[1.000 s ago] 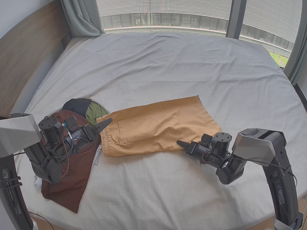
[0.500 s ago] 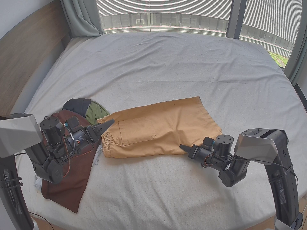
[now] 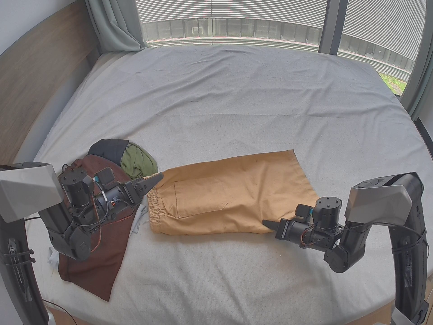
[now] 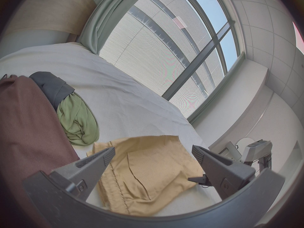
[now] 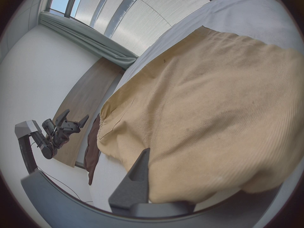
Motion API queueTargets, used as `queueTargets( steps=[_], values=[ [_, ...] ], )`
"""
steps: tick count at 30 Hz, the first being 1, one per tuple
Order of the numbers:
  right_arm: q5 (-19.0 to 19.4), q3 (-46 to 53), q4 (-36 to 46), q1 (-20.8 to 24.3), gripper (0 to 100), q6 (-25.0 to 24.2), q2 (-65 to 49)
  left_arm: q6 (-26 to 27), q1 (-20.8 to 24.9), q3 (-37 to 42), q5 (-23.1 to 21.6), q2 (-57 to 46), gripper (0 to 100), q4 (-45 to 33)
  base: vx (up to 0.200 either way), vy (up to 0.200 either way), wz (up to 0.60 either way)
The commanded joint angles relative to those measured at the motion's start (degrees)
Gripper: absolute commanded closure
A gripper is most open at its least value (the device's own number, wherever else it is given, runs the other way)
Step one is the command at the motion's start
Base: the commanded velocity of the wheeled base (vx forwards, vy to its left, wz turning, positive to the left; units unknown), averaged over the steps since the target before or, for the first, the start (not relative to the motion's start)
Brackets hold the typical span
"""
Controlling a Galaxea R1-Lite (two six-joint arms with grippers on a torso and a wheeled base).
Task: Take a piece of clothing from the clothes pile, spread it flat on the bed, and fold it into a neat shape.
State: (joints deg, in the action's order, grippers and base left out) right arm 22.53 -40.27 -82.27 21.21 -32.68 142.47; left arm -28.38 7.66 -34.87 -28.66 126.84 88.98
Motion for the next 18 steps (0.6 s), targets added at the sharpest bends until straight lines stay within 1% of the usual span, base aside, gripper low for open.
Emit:
queueTargets(
  steps=[1,4,7,9,18],
  values=[
    [0.0,7.5,-0.7,0.3,100,2.0,-4.6,4.0,-0.8,-0.3,-0.2,1.7,0,0.1,0.000,0.000,0.00],
    [0.0,11.4,-1.6,0.5,100,3.5,-5.4,6.9,-1.0,-0.2,-1.0,2.5,0,0.1,0.000,0.000,0.00],
    [0.0,14.2,-2.6,0.6,100,4.7,-5.4,7.7,-1.0,-0.1,-1.6,2.8,0,0.1,0.000,0.000,0.00],
    [0.0,15.8,-3.3,0.3,100,7.1,-5.2,7.8,-1.0,0.0,-1.7,2.7,0,0.1,0.000,0.000,0.00],
    [0.0,16.4,-3.5,0.6,100,7.4,-4.7,7.8,-1.0,-0.3,-1.5,3.2,0,0.1,0.000,0.000,0.00]
  ],
)
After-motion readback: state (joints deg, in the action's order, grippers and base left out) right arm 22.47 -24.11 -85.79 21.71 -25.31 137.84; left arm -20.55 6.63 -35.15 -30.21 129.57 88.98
